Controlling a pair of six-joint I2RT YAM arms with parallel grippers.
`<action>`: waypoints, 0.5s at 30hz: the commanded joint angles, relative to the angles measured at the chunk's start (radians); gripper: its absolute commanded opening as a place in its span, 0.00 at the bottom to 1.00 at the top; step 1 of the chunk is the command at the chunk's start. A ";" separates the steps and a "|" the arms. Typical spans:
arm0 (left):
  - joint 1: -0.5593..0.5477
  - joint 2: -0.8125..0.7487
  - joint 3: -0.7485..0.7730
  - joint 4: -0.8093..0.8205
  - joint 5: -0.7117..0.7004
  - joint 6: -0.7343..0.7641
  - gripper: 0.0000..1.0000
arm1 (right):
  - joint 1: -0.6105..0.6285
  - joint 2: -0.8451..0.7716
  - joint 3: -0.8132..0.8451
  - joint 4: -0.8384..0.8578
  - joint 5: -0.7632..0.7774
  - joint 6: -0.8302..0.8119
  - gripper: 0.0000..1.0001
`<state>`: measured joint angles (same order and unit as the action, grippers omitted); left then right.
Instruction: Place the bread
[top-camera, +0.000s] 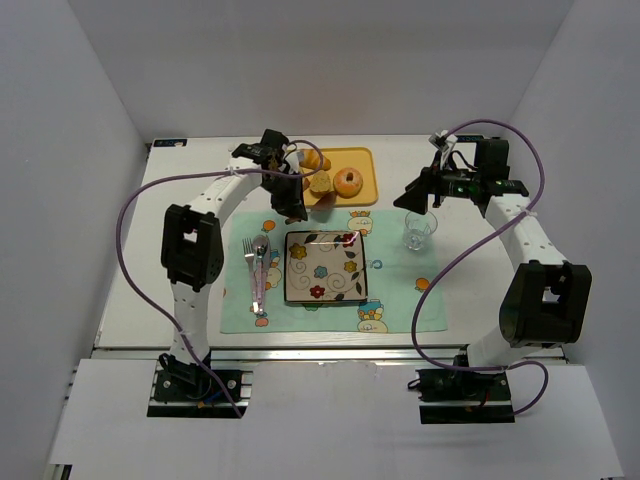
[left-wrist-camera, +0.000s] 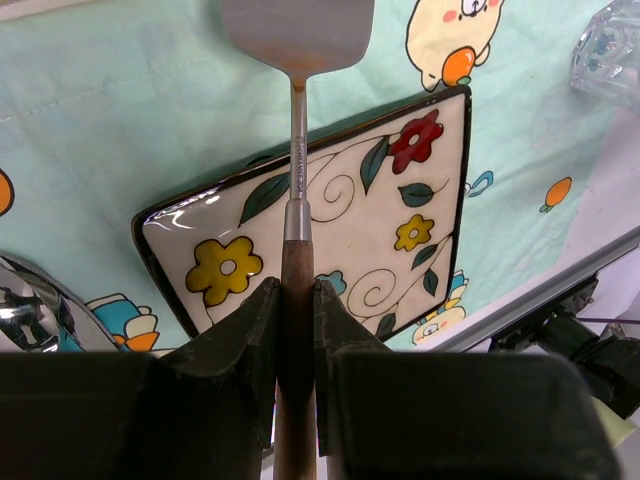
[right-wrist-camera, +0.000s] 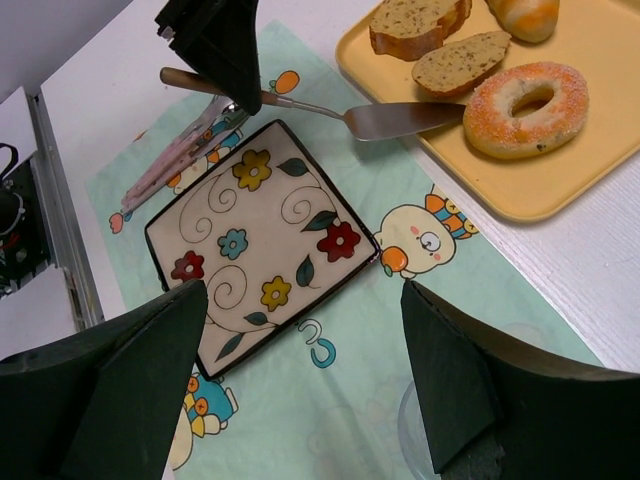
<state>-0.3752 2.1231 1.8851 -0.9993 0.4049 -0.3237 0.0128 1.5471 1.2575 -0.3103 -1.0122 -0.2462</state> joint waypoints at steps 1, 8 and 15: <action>-0.004 -0.003 0.063 -0.030 -0.026 -0.021 0.00 | -0.001 -0.028 -0.015 0.040 -0.014 0.008 0.83; -0.004 0.037 0.144 -0.061 -0.049 -0.061 0.00 | -0.001 -0.031 -0.029 0.063 -0.017 0.022 0.84; -0.004 0.043 0.163 -0.098 -0.097 -0.078 0.00 | -0.001 -0.031 -0.036 0.074 -0.023 0.031 0.84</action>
<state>-0.3752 2.1807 2.0136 -1.0702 0.3511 -0.3851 0.0128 1.5467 1.2282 -0.2752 -1.0130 -0.2237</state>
